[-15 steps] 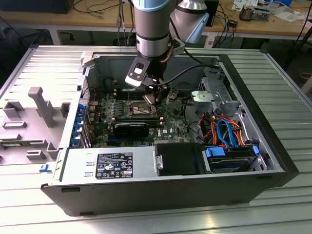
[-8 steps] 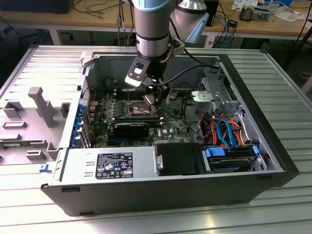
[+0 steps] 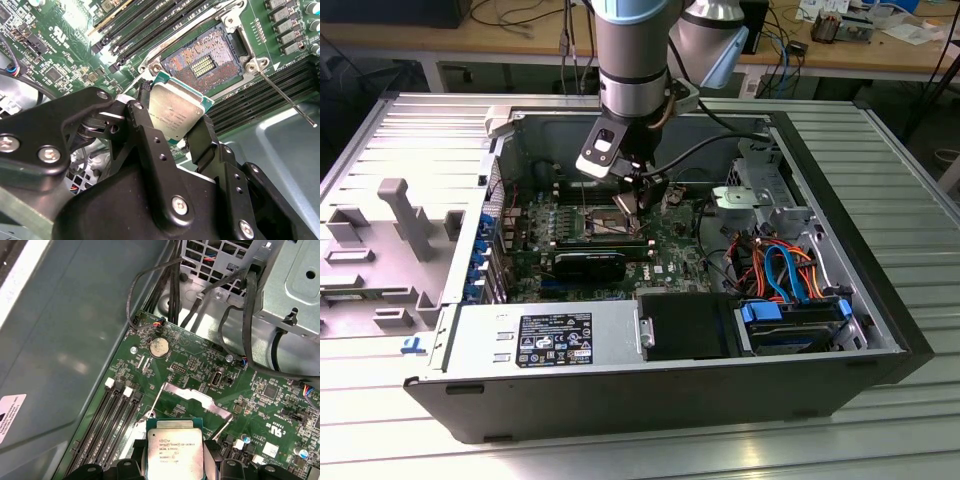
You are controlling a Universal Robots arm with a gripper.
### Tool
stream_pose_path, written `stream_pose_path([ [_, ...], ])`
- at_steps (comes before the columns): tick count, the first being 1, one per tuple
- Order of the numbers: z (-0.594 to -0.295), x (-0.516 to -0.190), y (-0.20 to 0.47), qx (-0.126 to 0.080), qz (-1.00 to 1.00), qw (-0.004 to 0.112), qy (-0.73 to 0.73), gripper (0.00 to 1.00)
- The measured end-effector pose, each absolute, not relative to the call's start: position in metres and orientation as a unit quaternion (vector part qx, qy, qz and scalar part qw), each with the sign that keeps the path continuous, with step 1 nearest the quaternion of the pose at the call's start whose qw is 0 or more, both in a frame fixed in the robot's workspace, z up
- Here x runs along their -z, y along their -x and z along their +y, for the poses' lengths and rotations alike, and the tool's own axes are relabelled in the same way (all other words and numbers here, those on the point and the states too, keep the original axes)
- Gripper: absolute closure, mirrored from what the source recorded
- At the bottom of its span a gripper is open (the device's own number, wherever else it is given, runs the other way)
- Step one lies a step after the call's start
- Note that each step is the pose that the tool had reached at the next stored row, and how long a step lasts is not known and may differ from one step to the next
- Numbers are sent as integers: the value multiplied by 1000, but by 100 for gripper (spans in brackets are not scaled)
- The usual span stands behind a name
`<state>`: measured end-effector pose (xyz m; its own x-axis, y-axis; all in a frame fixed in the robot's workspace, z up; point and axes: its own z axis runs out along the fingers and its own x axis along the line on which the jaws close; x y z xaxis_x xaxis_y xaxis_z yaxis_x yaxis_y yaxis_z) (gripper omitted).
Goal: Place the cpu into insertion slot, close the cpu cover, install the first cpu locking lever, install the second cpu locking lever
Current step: 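Place the cpu into insertion slot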
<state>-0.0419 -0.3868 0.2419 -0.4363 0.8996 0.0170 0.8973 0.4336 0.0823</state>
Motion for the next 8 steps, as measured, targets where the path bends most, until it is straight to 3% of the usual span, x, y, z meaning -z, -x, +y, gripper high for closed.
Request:
stream_pose_path([
  [8,-387,-241,42,-39,845,15,-533,46],
])
